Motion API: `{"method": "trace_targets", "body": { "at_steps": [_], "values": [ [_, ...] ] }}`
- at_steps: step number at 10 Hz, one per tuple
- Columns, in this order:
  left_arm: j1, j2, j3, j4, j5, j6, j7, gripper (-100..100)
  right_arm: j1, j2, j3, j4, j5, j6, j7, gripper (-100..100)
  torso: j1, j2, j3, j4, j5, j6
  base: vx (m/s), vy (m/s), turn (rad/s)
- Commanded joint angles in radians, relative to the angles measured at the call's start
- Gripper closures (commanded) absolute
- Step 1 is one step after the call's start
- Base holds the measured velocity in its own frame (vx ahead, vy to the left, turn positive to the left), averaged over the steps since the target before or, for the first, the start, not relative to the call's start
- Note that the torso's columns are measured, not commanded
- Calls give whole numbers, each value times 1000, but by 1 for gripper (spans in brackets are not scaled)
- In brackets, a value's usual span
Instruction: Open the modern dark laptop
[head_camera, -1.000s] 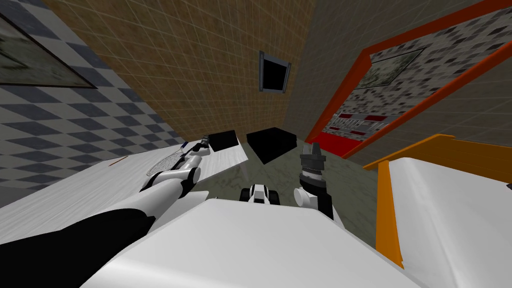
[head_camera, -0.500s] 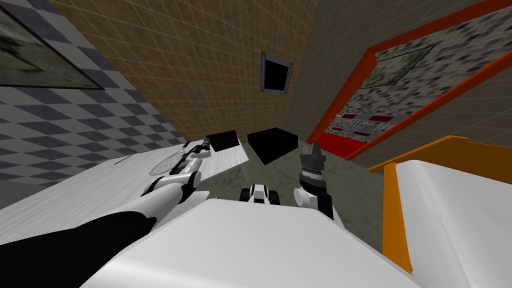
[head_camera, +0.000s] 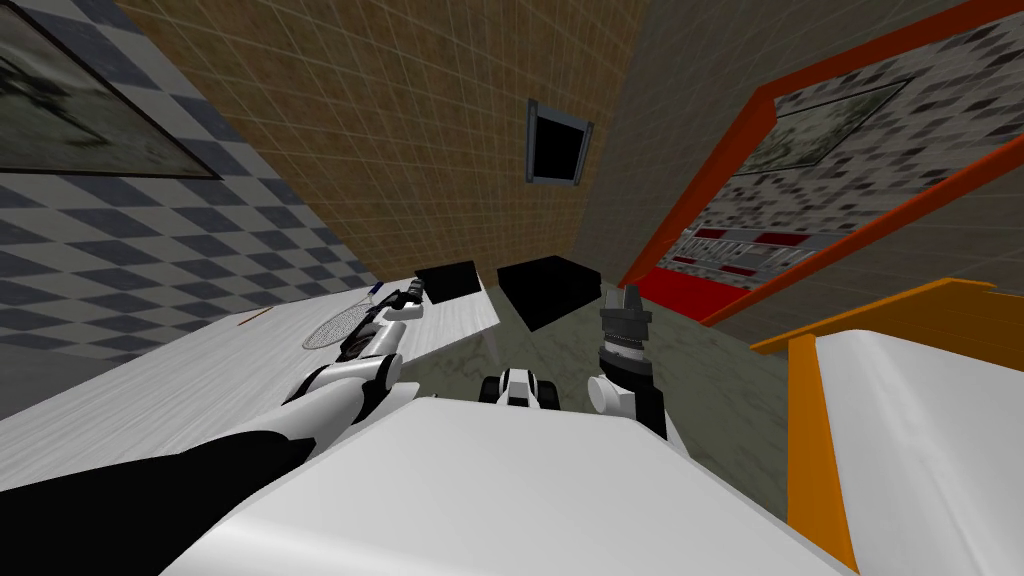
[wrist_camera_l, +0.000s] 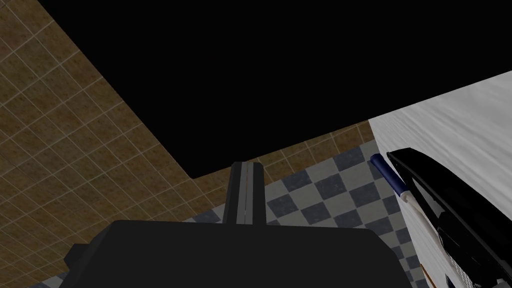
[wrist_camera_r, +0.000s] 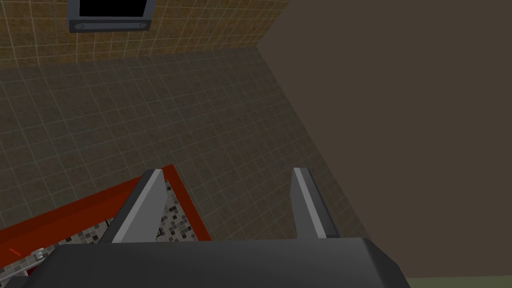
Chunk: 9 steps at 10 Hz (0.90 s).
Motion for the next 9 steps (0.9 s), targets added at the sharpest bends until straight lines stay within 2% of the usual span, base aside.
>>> {"method": "trace_targets", "body": {
  "at_steps": [1, 3, 4, 6, 7, 8, 9],
  "values": [
    [48, -18, 0, -65, -48, 34, 62, 100, 0, 0, 0, 0, 0, 0, 0, 0, 0, 1, 1, 0, 0, 0, 29, 5, 58],
    [48, -18, 0, -117, -48, 34, 62, 100, 0, 0, 0, 0, 0, 0, 0, 0, 1, 0, 0, 0, 0, 0, 24, 7, 21],
    [92, -36, 4, -167, -92, 67, 107, 100, 0, 0, 0, 0, 0, 0, 0, 0, 0, 0, 0, 0, 0, 0, 33, 10, 54],
    [92, -36, 4, -199, -92, 67, 107, 100, 0, 0, 0, 0, 0, 0, 0, 0, 0, -1, 0, 0, 0, 0, 26, 4, 22],
    [136, -55, 8, -239, -136, 101, 153, 100, 0, 0, 0, 0, 0, 0, 0, 0, 0, 0, 0, 0, 0, 0, 38, 6, 66],
    [136, -55, 8, -274, -136, 101, 153, 100, 0, 0, 0, 0, 0, 0, 0, 0, 0, -1, 0, 0, 0, -1, 40, 3, 41],
    [180, -73, 12, -307, -179, 134, 195, 100, 0, 0, 0, 0, 0, 0, 0, 0, 0, -1, 0, 0, 0, 0, 45, 13, 44]
  ]
}}
